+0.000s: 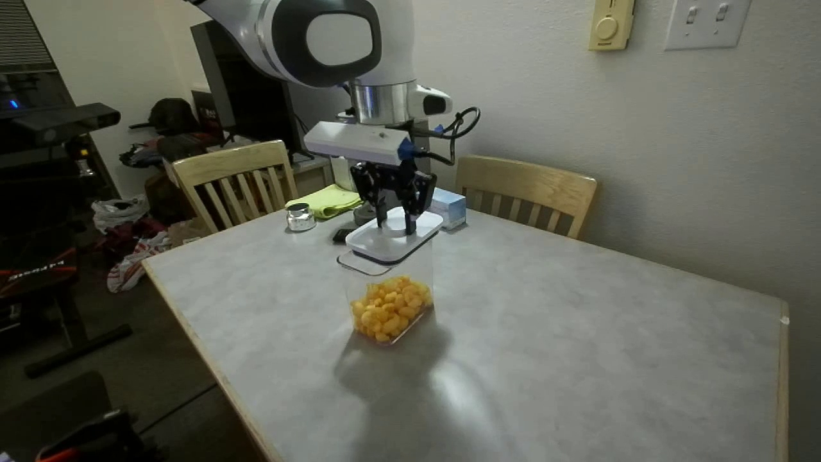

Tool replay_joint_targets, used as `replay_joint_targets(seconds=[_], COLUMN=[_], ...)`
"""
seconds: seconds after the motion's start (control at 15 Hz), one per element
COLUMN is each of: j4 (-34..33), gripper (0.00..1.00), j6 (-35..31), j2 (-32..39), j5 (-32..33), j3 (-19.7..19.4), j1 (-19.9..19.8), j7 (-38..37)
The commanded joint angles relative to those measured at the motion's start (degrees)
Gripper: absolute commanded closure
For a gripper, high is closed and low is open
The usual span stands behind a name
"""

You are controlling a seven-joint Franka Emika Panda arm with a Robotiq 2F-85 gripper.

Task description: Pick up the white lid and put it on the table. Pick up the white lid and put it back on the container.

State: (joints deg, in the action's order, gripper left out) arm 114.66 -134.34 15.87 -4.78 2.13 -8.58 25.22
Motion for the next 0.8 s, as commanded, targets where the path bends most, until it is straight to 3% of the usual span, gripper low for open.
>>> replay_joint_targets(seconds=[0.0,0.73], j4=[3.07,6.08], gripper=[0.71,0.71], j6=[0.87,0.60], j2=[-2.98,-4.60], j5=[-1.00,-1.10], j3=[-0.21,-0.28], j1=[0.31,1.11], j7=[1.11,1.22])
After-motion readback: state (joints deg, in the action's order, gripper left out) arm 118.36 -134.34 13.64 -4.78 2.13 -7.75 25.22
